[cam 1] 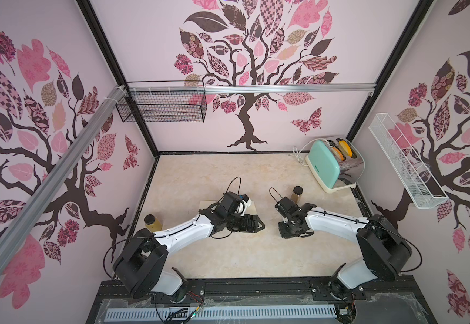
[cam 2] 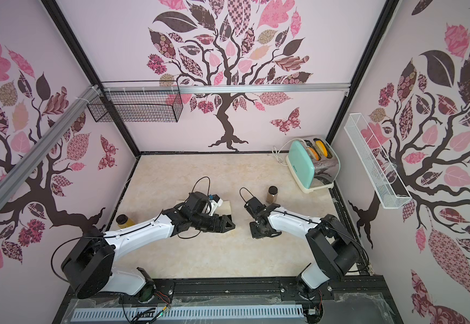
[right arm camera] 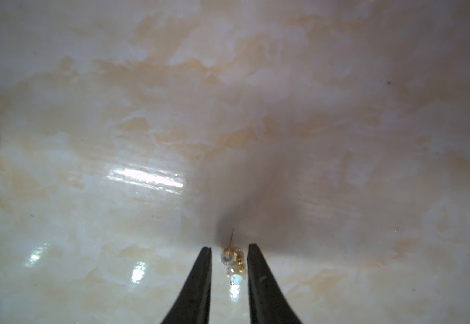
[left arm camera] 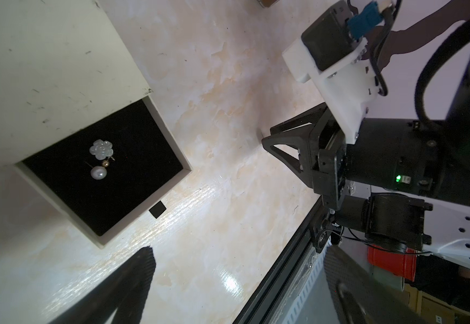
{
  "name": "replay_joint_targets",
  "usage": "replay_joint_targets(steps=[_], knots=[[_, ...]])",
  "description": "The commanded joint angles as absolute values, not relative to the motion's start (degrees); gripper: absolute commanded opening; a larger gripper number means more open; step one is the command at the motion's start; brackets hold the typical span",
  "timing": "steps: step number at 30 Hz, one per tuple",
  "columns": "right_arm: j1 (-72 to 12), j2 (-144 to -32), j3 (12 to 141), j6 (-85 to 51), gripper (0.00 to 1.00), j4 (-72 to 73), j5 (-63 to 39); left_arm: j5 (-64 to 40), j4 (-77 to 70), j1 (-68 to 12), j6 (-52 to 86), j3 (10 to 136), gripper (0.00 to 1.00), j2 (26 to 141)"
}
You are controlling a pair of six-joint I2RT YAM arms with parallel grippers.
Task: Place the earrings into the drawer-style jewelry box
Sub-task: Move the earring at the center of the board.
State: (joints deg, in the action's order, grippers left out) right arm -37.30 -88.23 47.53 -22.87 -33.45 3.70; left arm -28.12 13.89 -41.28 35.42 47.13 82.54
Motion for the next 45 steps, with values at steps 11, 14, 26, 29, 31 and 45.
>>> replay_joint_targets(steps=[11,14,26,29,31,45], knots=[[-37.09,-90.62,47.27,-22.76,0.13,-33.84,2.51,-27.33,15.05,-41.0,33.95,47.55,0.97,81.26],[-37.11,-90.27,47.27,-22.76,0.08,-33.8,2.39,-27.33,14.97,-40.87,34.07,47.55,0.97,81.23],[-42.63,-88.51,47.33,-22.28,0.05,-31.55,-0.41,-29.06,12.26,-37.49,37.06,43.81,0.97,79.11],[-50.13,-89.14,48.45,-21.72,0.05,-31.04,1.99,-29.55,11.92,-36.25,37.2,42.6,0.97,77.91],[-54.15,-90.24,49.57,-21.24,0.05,-30.65,3.43,-29.53,11.95,-35.85,37.18,42.02,0.97,77.29],[-60.47,-92.79,54.72,-18.35,0.28,-34.55,7.09,-29.31,11.68,-35.17,37.38,39.05,0.98,73.01]])
